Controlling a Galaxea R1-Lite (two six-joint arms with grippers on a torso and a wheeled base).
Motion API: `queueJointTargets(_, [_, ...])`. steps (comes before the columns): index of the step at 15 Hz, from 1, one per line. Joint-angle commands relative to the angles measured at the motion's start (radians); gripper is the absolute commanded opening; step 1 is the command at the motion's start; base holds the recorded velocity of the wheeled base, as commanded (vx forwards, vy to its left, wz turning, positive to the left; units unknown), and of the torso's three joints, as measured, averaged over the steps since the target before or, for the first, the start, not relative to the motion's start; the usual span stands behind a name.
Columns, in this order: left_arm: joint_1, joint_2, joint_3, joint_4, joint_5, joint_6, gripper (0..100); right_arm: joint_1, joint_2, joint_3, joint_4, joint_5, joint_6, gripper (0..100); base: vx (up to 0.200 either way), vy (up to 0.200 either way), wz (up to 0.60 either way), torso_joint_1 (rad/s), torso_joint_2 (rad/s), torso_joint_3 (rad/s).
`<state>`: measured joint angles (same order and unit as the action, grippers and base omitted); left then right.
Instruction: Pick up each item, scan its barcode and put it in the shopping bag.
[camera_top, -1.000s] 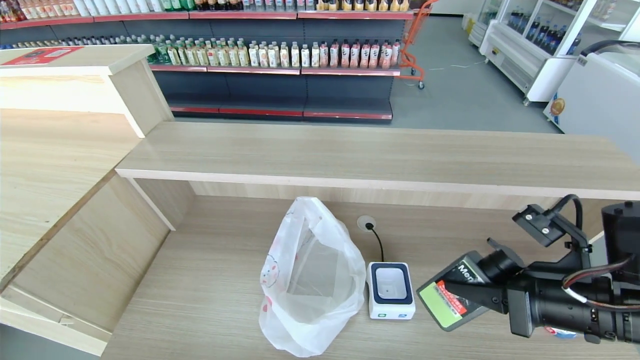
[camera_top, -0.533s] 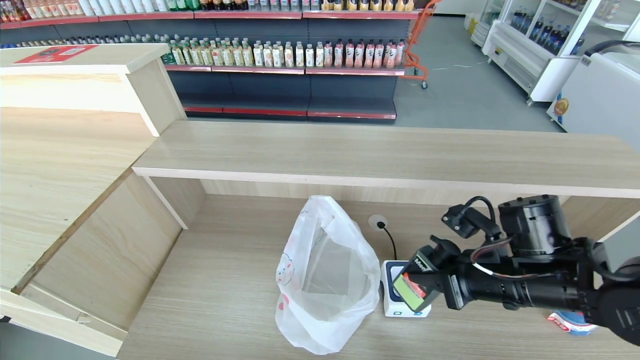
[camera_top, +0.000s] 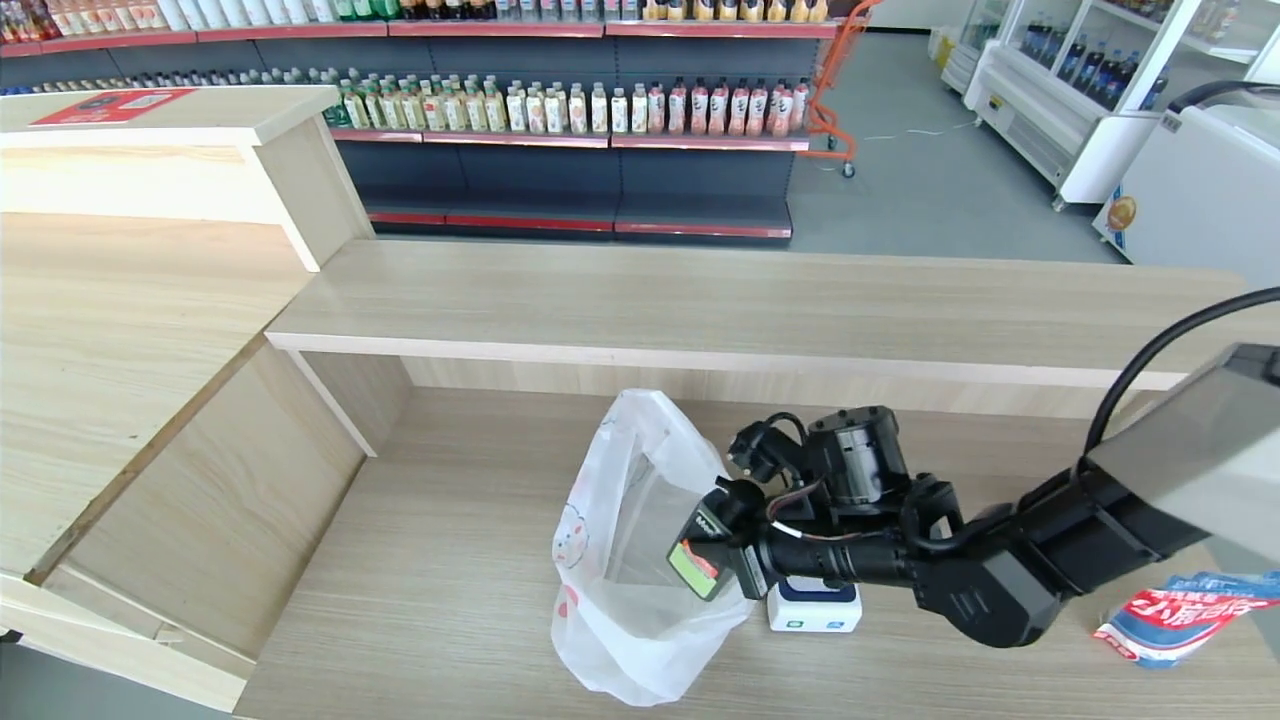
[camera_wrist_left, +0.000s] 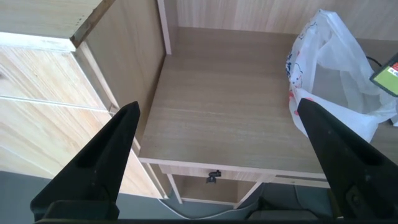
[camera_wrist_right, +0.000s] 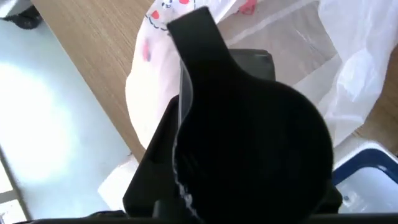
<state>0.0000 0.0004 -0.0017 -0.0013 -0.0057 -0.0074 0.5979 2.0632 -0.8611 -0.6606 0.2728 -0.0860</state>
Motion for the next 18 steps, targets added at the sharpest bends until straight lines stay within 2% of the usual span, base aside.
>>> queueJointTargets(1, [0.0,0.0,0.0,0.0,0.0,0.0,100,0.033,0.158,-0.104,-0.022,-0.001,-0.164,0,0.0,0.0,0.0,0.0,0.0,0.0])
queueJointTargets(3, [0.0,0.0,0.0,0.0,0.0,0.0,100,0.022,0.21,-0.128,-0.024,-0.001,-0.336,0,0.0,0.0,0.0,0.0,0.0,0.0])
queueJointTargets(4, [0.0,0.0,0.0,0.0,0.0,0.0,100,0.017,0.229,-0.134,-0.031,-0.001,-0.376,0,0.0,0.0,0.0,0.0,0.0,0.0])
queueJointTargets(8, [0.0,0.0,0.0,0.0,0.0,0.0,100,0.017,0.304,-0.165,-0.132,-0.003,-0.394,0,0.0,0.0,0.0,0.0,0.0,0.0])
queueJointTargets(11, [0.0,0.0,0.0,0.0,0.001,0.0,100,0.011,0.319,-0.168,-0.143,-0.003,-0.414,0,0.0,0.0,0.0,0.0,0.0,0.0])
queueJointTargets(12, [0.0,0.0,0.0,0.0,0.0,0.0,100,0.011,0.319,-0.167,-0.143,-0.003,-0.419,100,0.0,0.0,0.0,0.0,0.0,0.0])
queueJointTargets(15, [0.0,0.0,0.0,0.0,0.0,0.0,100,0.007,0.298,-0.167,-0.137,0.003,-0.357,100,0.0,0.0,0.0,0.0,0.0,0.0])
queueJointTargets(18, [0.0,0.0,0.0,0.0,0.0,0.0,100,0.011,0.21,-0.159,-0.122,0.028,-0.038,100,0.0,0.0,0.0,0.0,0.0,0.0])
